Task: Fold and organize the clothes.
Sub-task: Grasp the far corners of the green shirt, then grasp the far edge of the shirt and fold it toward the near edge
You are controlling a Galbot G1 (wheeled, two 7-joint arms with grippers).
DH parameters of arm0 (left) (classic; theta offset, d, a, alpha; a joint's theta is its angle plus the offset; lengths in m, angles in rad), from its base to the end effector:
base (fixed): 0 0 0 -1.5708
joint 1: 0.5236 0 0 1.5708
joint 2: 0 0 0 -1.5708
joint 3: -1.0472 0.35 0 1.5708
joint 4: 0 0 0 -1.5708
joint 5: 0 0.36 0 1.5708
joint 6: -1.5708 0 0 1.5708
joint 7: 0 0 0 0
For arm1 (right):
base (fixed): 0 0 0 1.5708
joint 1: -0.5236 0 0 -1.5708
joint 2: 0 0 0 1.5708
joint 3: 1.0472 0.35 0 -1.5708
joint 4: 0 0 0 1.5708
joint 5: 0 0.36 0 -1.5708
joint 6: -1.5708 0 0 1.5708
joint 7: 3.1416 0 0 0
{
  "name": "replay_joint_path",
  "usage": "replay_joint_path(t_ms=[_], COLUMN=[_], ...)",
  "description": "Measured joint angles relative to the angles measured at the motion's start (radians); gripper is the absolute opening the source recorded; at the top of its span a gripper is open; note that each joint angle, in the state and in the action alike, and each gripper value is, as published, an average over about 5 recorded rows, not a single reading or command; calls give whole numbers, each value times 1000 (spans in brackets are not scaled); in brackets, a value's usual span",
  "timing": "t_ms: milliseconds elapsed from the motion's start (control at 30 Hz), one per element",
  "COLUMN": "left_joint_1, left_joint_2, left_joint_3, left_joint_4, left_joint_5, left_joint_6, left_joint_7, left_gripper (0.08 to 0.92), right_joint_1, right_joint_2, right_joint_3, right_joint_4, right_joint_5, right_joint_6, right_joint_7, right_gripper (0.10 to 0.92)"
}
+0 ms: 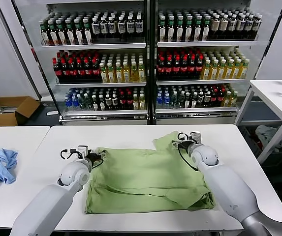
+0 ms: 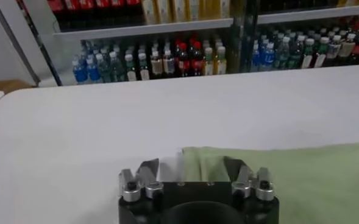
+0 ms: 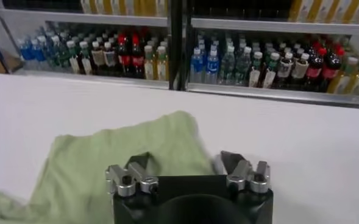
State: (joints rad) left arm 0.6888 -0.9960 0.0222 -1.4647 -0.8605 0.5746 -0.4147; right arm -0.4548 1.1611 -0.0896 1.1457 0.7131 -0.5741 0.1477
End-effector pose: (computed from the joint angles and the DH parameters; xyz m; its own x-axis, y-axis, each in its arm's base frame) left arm 0.4362 0.0550 -0.2923 -0.7985 0.0011 0.6020 0.0423 0.9976 0.0542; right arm 0.5198 -0.0254 -0.2919 -0.7820 -0.1513 0.6047 -0.1982 0.9801 -0.0112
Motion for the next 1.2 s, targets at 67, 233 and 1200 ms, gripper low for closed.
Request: replay_joint_path(t_ms=[67,233,1200], left_joint_1=[-3,1,163], left_joint_2=[2,9,70], left_joint_3=[1,-3,-178], left_joint_4=[7,10,-201], left_joint_5=[-13,-48,-275], left_joint_6=[0,-1,-88], left_joint_7=[1,8,64], left_gripper=[563,415,84], right_joint_1=[4,7,-212], right_joint_2=[2,2,-160], right_joint_3=[-5,-14,152], right_joint_4=[-10,-23,395], right_joint_5=[2,10,75], right_joint_6=[0,1,44], right_joint_7=[-6,-18,23], right_gripper=[585,437,106])
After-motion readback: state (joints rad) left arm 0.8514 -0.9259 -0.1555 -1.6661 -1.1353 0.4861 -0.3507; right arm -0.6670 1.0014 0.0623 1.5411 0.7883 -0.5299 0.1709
